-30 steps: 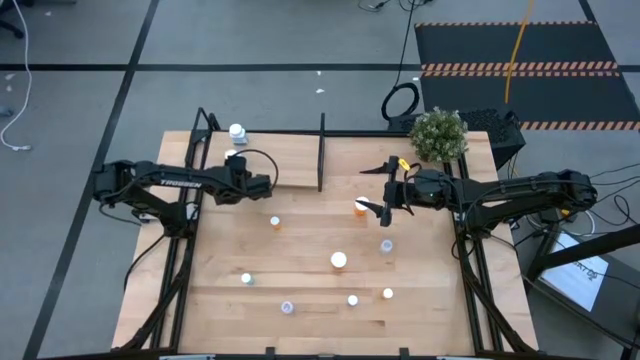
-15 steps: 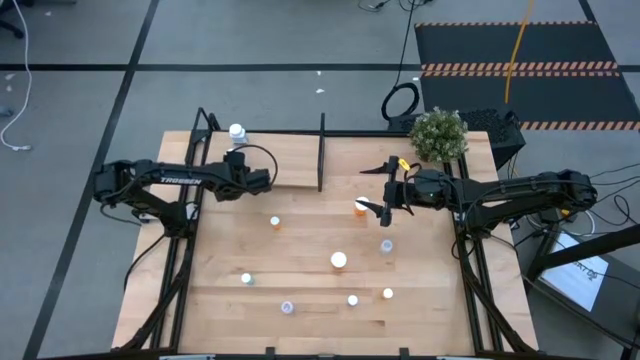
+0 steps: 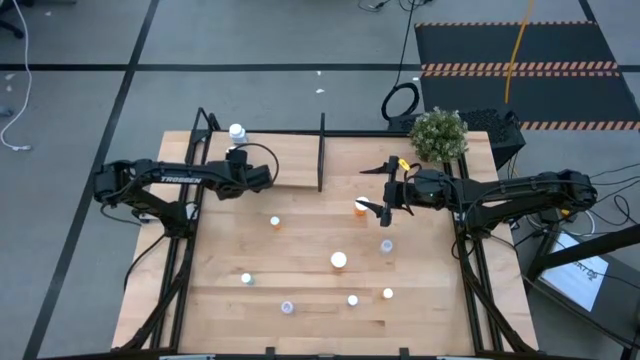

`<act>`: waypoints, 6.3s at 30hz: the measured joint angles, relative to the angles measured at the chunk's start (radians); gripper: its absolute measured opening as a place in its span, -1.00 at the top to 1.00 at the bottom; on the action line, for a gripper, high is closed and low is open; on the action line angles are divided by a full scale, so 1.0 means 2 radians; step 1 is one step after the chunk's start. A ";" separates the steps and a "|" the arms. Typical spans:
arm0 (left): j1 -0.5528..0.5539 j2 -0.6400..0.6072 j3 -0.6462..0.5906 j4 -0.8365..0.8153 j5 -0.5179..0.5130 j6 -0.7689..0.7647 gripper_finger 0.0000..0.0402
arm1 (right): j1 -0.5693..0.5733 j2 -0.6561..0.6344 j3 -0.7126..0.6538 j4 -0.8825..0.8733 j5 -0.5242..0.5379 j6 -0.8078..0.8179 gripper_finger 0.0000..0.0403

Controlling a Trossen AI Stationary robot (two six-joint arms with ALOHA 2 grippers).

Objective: Pick and place medicine bottles onto shelf by color
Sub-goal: Put the white pill bottle aligned with the other white pill bottle on the shelf, then put the left blue pill bottle on the shelf

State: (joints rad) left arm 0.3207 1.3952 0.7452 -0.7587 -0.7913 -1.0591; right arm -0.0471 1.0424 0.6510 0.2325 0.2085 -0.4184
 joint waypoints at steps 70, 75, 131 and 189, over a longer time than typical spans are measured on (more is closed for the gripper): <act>-0.480 -0.020 0.020 0.181 0.006 0.022 -0.34 | 0.066 0.024 0.000 -0.057 -0.025 0.191 -0.81; -0.502 -0.009 0.020 0.247 0.002 0.011 -0.38 | 0.056 0.024 0.000 -0.038 -0.027 0.177 -0.81; -0.642 0.133 0.175 -0.113 0.146 -0.133 -0.33 | 0.078 0.024 0.000 0.062 -0.028 0.188 -0.81; -0.630 0.148 0.127 -0.080 0.112 -0.177 0.10 | 0.078 0.024 0.000 0.047 -0.026 0.177 -0.81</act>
State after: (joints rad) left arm -0.9394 1.6913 1.0000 -0.9192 -0.5671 -1.4136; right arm 0.1084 1.0904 0.6514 0.3265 0.1562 -0.0650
